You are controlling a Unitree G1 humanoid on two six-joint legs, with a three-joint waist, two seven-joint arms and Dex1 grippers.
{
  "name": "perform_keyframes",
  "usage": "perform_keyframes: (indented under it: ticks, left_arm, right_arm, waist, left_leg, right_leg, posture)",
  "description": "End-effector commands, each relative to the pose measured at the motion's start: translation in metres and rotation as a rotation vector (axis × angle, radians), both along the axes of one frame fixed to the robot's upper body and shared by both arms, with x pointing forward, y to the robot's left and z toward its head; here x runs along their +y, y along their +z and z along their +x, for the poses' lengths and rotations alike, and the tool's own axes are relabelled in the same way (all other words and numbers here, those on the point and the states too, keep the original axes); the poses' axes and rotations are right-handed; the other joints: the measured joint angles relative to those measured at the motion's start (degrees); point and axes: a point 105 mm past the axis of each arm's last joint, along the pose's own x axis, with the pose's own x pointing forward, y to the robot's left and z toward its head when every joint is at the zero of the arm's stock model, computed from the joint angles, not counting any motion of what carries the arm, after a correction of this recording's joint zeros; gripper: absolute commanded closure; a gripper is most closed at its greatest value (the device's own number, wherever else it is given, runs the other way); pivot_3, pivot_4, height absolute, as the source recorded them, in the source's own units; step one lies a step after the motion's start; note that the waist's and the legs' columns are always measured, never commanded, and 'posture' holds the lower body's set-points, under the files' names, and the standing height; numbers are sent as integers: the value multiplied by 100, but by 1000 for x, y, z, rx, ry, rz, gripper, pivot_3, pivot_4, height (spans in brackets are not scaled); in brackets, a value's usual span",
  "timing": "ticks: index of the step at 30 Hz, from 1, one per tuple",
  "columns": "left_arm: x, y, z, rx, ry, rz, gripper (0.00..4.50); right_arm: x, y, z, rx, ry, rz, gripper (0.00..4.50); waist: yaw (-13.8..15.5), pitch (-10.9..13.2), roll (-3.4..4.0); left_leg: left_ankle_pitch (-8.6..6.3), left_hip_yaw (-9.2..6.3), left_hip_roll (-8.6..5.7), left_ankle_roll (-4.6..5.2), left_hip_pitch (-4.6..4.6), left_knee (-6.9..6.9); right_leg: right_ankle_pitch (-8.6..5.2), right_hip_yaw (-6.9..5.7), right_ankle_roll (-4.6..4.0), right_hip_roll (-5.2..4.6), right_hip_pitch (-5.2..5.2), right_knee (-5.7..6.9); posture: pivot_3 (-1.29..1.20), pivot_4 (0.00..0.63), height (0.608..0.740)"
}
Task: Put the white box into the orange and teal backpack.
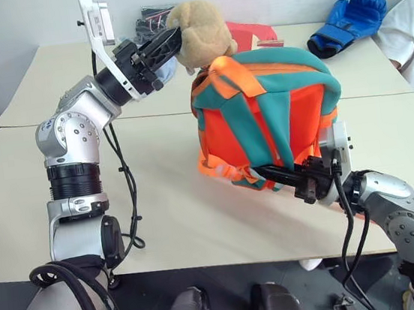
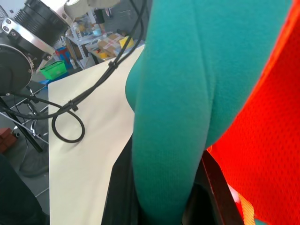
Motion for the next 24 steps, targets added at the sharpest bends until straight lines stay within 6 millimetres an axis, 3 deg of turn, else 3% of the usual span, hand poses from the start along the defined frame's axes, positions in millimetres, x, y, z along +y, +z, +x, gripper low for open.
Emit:
perform_keyframes:
  ticks: [1,6,9,15,18,24]
  left_arm:
    - [37,35,-6,-105,103,-107,4323]
    - [57,19,2,-88,188,7,4323]
    - [80,9,19,43,272,-71,4323]
    - [70,-18,21,53,306,71,4323]
    - [67,-15,21,34,327,31,4323]
    - [39,20,-3,-144,185,-4,4323]
  right_arm:
    - [-8,-2,-4,1,-26,8,4500]
    - [-13,-3,-3,-9,-66,30,4500]
    - [-14,-4,-3,-15,-80,33,4500]
    - [-15,-4,-1,-33,-113,46,4500]
    - [-15,-4,0,-37,-123,55,4500]
    - [-15,-3,1,-40,-126,71,4500]
  waist:
    - [5,0,0]
    - [-32,0,0]
    - [-28,0,0]
    - [-26,-1,0]
    - [-26,-1,0]
    - [-15,-1,-1]
  left_leg:
    - [0,0,-1,0,0,0]
    - [1,5,-1,-2,2,-2]
    - [2,9,0,-4,3,-6]
    - [2,9,-1,-3,1,-7]
    - [2,9,0,-3,1,-6]
    - [2,9,-1,-3,1,-5]
  right_leg:
    - [0,1,0,-1,0,0]
    - [0,2,0,2,-2,1]
    - [0,8,0,3,-7,4]
    - [0,10,0,2,-8,2]
    - [0,11,0,2,-8,3]
    - [0,12,0,2,-8,4]
  posture:
    - [0,150,740]
    - [0,150,740]
    - [0,150,740]
    - [0,150,740]
    - [0,150,740]
    - [0,150,740]
